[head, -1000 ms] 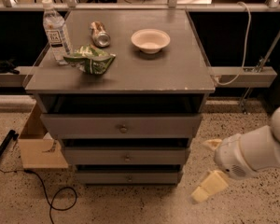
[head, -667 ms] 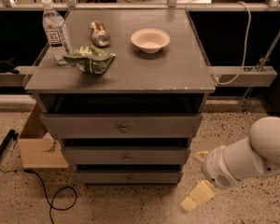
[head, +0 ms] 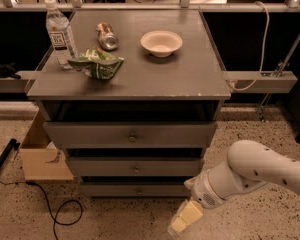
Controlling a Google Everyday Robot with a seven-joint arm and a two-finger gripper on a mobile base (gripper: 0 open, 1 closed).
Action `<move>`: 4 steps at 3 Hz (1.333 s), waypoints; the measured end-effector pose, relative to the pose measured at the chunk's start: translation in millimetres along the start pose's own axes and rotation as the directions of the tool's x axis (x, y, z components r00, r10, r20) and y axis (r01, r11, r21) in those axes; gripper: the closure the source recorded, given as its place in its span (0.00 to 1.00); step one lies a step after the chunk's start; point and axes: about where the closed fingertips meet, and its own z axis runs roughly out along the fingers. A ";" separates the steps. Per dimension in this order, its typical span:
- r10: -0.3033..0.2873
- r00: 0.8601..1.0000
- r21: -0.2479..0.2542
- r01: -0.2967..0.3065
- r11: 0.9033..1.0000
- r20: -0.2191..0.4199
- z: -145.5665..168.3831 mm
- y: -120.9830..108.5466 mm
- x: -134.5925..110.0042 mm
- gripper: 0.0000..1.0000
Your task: Open bottom drawer
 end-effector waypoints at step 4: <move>0.041 0.985 0.026 -0.046 0.999 0.168 40.3 -17.2 -6.3 0.00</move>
Offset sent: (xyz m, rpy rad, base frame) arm 0.0037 0.0090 -0.0185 0.0530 0.0313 -0.0528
